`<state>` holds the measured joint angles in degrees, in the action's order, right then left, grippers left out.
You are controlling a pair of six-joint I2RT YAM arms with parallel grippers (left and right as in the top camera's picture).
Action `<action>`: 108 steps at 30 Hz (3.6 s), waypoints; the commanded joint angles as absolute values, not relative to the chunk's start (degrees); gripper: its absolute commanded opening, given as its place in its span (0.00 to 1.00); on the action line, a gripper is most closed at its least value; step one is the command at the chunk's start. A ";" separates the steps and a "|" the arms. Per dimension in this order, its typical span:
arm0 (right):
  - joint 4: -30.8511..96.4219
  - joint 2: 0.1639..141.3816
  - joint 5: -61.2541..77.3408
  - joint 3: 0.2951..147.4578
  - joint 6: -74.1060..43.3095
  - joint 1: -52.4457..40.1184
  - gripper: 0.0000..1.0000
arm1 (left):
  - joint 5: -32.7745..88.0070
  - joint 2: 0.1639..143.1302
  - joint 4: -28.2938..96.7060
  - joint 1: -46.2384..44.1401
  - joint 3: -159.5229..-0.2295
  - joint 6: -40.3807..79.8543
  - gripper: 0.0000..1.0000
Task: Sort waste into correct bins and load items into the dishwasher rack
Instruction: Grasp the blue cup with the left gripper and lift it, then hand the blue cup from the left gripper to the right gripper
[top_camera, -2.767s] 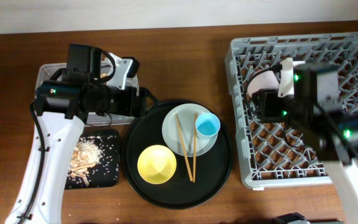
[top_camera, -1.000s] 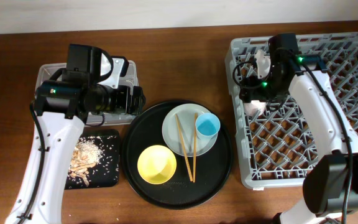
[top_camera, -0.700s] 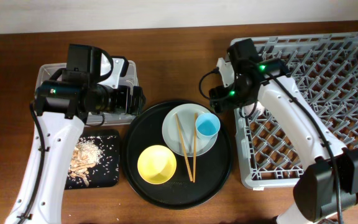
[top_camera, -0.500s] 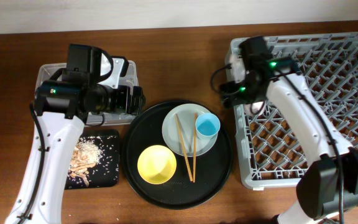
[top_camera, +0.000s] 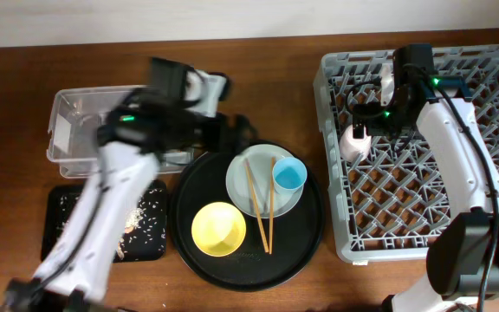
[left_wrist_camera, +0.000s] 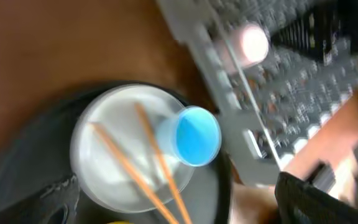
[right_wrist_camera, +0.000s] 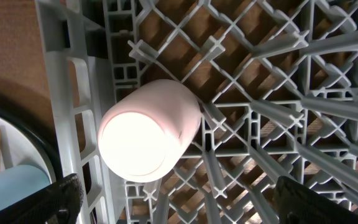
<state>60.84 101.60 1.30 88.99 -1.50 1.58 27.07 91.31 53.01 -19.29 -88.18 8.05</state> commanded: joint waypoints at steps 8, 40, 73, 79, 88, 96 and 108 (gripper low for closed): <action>60.64 101.75 0.80 88.66 -1.72 1.91 0.99 | 22.35 106.28 48.27 -31.40 -87.09 14.55 0.80; 59.86 101.73 85.86 88.66 16.05 1.85 1.00 | 72.93 89.41 62.11 1.96 -95.55 -3.42 0.00; 54.85 83.09 88.47 90.11 23.64 -10.04 0.98 | 88.55 88.73 73.76 -7.22 -95.57 -20.53 0.00; 53.12 83.31 84.86 90.11 23.73 -15.79 0.96 | 85.45 88.75 72.53 -13.10 -95.57 -22.63 0.00; 56.77 83.31 75.40 90.11 23.51 -15.73 0.99 | 81.56 88.75 66.67 -13.91 -95.57 -21.39 0.00; 54.59 83.42 79.99 90.11 23.55 -15.75 0.99 | 81.56 88.75 65.14 -11.18 -95.57 -20.21 0.00; 52.64 83.94 78.61 90.11 20.67 -15.75 0.67 | 81.56 88.75 65.17 -11.18 -95.57 -20.23 0.00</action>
<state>52.69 83.44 81.03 89.80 22.72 -15.42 80.44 89.76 65.28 -11.44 -95.42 -20.43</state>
